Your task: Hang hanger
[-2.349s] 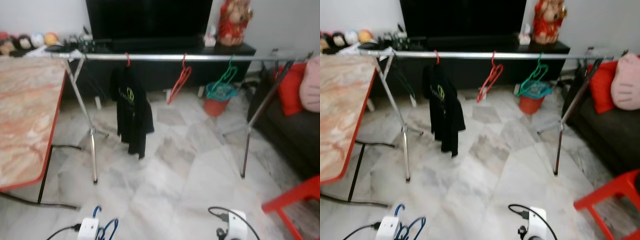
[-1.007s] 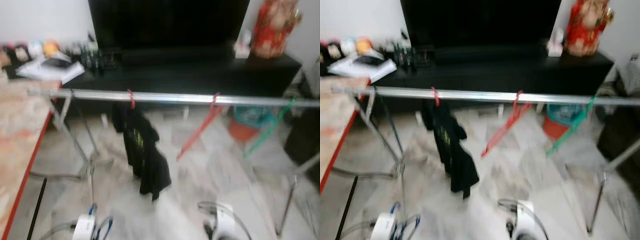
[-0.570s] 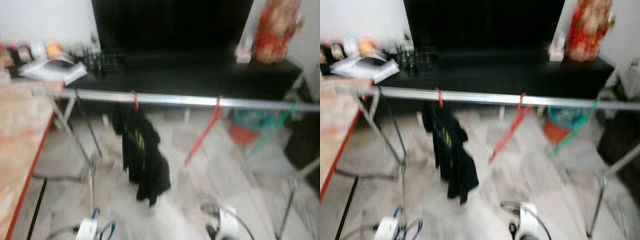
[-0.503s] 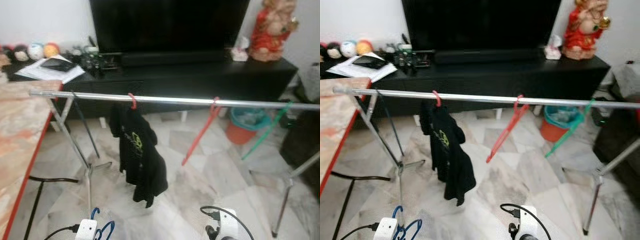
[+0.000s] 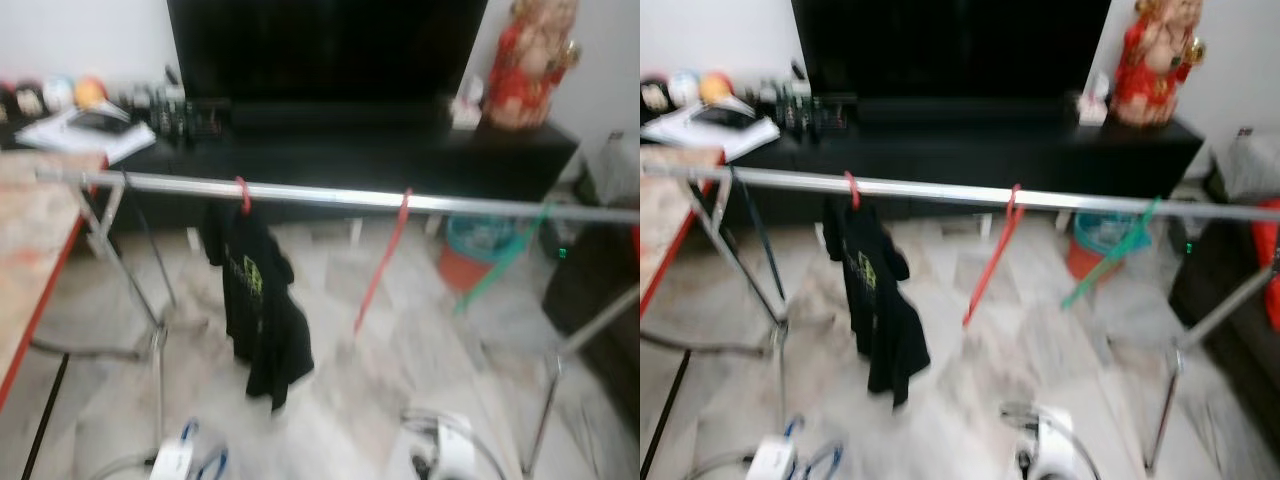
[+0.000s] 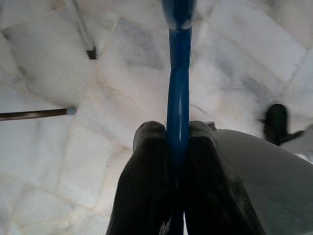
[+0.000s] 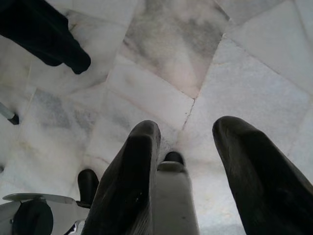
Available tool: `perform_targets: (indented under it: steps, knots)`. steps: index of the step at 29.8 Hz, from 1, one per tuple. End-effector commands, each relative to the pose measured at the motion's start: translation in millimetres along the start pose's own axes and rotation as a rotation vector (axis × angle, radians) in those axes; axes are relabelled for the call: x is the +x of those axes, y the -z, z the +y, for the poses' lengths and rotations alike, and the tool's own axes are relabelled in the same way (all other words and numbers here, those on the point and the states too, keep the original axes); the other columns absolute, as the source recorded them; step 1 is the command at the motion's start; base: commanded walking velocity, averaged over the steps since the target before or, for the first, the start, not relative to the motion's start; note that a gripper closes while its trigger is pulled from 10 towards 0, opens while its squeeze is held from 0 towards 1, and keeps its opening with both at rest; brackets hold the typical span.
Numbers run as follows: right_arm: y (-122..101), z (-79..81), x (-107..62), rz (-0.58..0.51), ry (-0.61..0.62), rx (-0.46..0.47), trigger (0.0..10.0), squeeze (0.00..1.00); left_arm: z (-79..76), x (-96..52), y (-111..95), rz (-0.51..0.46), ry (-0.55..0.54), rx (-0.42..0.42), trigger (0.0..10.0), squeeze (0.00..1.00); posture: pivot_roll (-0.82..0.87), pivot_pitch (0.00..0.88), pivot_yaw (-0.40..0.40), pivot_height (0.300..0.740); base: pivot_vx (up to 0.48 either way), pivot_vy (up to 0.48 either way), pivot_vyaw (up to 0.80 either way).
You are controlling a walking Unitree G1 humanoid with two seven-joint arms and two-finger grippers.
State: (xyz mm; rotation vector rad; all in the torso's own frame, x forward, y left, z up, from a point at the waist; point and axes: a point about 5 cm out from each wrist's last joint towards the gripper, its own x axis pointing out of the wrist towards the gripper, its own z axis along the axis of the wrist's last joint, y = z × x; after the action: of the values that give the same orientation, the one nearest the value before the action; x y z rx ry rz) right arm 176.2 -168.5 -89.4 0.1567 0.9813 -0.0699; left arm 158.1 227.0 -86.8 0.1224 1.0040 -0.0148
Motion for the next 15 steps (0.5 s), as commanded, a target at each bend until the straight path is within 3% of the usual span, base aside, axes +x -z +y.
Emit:
perform_targets:
  steps: [1, 15]
  knots:
    - [-1.8, -10.4, -0.9, -0.003, 0.030, 0.000, 10.0, 0.00, -7.5, 1.3, -1.2, -0.003, 0.022, 0.009, 10.0, 0.00, 0.04, 0.000, -0.020, 0.740, 0.000, -0.304, 0.00]
    - [-0.8, -10.4, -1.1, 0.000, 0.032, -0.001, 10.0, 0.00, -9.2, 1.6, -1.8, -0.004, 0.030, 0.017, 10.0, 0.00, 0.04, 0.000, -0.019, 0.740, 0.017, -0.304, 0.00]
